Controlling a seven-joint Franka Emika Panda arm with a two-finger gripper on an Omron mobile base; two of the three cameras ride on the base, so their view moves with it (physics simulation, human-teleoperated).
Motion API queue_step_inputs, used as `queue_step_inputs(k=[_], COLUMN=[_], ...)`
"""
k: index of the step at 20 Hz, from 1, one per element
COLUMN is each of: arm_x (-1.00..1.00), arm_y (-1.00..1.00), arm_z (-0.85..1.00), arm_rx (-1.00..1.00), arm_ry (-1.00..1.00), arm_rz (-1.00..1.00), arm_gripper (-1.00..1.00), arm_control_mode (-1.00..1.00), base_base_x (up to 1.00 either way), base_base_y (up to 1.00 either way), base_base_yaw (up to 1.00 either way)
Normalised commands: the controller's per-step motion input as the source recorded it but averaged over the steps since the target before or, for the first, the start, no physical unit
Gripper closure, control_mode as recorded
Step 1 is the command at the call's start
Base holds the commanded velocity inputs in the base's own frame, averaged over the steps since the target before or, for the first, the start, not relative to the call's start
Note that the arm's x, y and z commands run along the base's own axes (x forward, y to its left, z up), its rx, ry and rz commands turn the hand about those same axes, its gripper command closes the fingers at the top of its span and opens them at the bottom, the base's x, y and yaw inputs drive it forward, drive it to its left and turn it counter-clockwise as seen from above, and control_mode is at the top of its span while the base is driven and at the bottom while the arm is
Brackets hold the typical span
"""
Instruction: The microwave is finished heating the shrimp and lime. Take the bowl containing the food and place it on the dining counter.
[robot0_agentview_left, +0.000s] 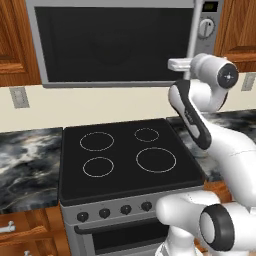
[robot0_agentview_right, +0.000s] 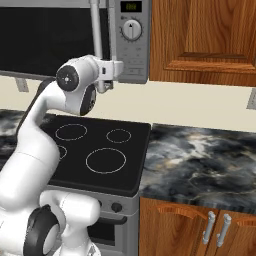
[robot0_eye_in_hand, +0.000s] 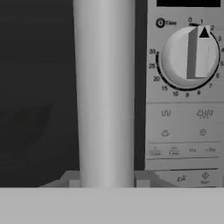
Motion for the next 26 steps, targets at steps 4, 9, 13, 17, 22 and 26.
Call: queue_step_inputs(k=[4,9,13,17,22,26], arm_x=[-1.0,-1.0,-1.0,-1.0,-1.0,-1.0], arm_y=[0.07,0.33,0.44,0.51,0.59,0.55], arm_z=[0.4,0.41,0.43,0.46,0.48,0.31], arm_rx=[0.0,0.0,0.0,0.0,0.0,-0.01], arm_ry=[0.0,0.0,0.0,0.0,0.0,0.0], arm_rz=[-0.01,-0.05,-0.06,-0.06,-0.06,-0.04], arm_gripper=[1.0,1.0,1.0,1.0,1.0,-1.0], arm_control_mode=[-1.0,-1.0,-1.0,-1.0,-1.0,-1.0], base_base_x=[0.0,0.0,0.0,0.0,0.0,0.0], base_base_y=[0.0,0.0,0.0,0.0,0.0,0.0], base_base_yaw=[0.0,0.0,0.0,0.0,0.0,0.0])
